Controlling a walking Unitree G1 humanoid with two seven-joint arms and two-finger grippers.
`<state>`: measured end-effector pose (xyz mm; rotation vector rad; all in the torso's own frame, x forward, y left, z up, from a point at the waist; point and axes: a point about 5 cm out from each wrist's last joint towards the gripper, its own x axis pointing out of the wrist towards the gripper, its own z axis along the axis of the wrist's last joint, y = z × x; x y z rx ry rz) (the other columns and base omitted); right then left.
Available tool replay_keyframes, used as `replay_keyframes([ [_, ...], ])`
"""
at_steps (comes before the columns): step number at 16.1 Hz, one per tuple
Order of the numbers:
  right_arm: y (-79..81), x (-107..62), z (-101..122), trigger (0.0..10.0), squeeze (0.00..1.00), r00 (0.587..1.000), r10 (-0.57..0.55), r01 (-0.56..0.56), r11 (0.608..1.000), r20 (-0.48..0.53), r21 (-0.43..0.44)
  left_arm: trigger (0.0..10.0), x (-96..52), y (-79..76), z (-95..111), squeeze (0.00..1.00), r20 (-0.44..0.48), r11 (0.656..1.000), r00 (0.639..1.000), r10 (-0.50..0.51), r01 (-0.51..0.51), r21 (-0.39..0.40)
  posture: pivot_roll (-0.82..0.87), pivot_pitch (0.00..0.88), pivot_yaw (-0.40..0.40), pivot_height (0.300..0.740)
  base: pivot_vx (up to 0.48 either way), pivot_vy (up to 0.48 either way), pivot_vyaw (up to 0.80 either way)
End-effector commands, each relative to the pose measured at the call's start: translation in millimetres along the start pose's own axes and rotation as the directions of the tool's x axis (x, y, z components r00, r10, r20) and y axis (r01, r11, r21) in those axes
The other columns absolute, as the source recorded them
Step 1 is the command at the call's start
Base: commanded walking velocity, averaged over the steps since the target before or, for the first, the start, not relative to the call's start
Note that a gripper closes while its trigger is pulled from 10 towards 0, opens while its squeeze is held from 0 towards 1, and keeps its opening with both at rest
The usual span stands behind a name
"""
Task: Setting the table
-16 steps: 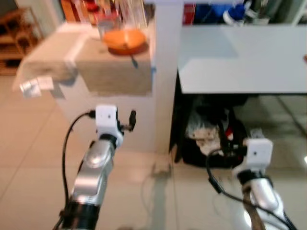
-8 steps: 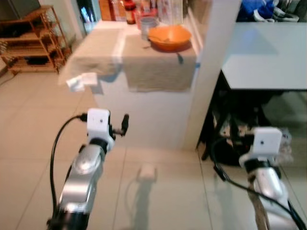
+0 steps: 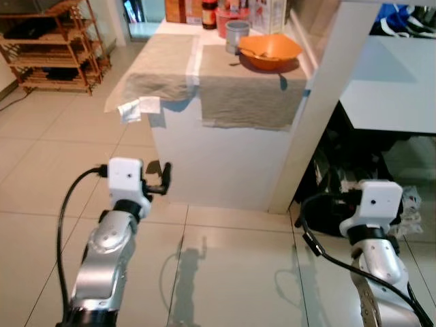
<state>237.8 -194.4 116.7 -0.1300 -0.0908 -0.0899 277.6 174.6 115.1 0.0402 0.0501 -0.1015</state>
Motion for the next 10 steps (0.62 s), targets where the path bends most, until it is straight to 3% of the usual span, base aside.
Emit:
replay_keyframes([
  [1, 2.5, -2.9, -2.0, 10.0, 0.00, 1.000, -0.001, 0.001, 1.000, -0.015, 0.002, 10.0, 1.7, -1.8, 6.4, 0.00, 0.025, 1.000, 1.000, -0.014, 0.014, -0.006, -0.04, 0.000, 0.024, 0.740, 0.000, 0.000, 0.00],
  [10, 5.6, -4.3, -3.5, 10.0, 0.00, 1.000, 0.011, -0.011, 1.000, -0.025, 0.014, 10.0, 3.7, -2.8, 7.1, 0.00, 0.028, 1.000, 1.000, -0.014, 0.014, -0.011, -0.04, 0.000, 0.022, 0.740, 0.000, 0.000, 0.00],
])
